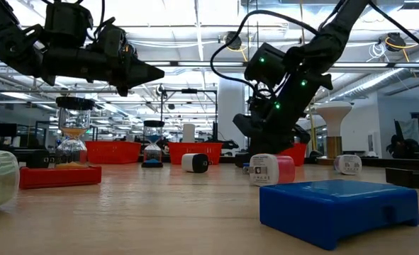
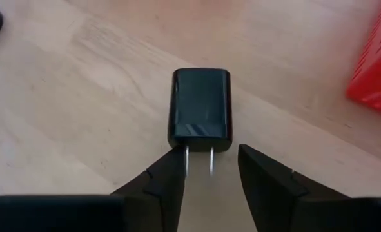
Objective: Pick & Place Office items
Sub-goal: Put the black charger adapter into the right orange basket
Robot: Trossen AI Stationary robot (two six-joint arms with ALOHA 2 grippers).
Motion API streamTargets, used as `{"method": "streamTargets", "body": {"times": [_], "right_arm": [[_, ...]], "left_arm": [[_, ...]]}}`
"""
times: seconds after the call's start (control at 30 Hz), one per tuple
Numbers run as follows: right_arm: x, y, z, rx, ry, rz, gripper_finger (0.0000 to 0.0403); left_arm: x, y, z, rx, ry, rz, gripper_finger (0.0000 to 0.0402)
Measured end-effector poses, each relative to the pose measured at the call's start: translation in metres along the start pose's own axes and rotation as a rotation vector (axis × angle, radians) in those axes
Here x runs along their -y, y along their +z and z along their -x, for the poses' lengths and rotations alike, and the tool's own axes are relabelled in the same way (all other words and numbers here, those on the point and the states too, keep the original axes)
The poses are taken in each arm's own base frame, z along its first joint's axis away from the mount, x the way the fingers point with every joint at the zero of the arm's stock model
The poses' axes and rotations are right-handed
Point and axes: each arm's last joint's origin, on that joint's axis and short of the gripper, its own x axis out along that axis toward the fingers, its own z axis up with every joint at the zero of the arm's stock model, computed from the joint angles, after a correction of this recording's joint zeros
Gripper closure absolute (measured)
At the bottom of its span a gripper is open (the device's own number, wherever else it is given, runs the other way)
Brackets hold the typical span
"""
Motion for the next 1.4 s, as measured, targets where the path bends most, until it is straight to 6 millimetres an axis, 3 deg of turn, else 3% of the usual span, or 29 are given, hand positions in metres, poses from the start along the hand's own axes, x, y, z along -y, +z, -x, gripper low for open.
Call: {"method": "streamTargets", "body": {"times": [0.2,0.47,0.8,0.93,1.07,1.3,1.4], "right_arm": [[0.001,0.0,-0.001,-0.027,0.032,0.013,0.0305],[0.001,-0.001,-0.002,-0.031,0.03,0.05,0.0314],[0.0,0.002,-0.001,-0.018,0.048,0.088,0.0369],[-0.001,0.007,0.009,-0.03,0.105,0.093,0.0368],[0.004,0.018,0.032,-0.093,0.119,0.102,0.0369],[0.025,0.055,0.079,-0.472,0.035,0.128,0.0369],[0.033,0.068,0.082,-0.639,-0.005,0.166,0.0369]], "left_arm": [[0.0,0.0,0.0,0.0,0.0,0.0,0.0392],[0.0,0.0,0.0,0.0,0.0,0.0,0.0392],[0.0,0.0,0.0,0.0,0.0,0.0,0.0392],[0.0,0.0,0.0,0.0,0.0,0.0,0.0392],[0.0,0.0,0.0,0.0,0.0,0.0,0.0392],[0.0,0.0,0.0,0.0,0.0,0.0,0.0392],[0.0,0.0,0.0,0.0,0.0,0.0,0.0392]]}}
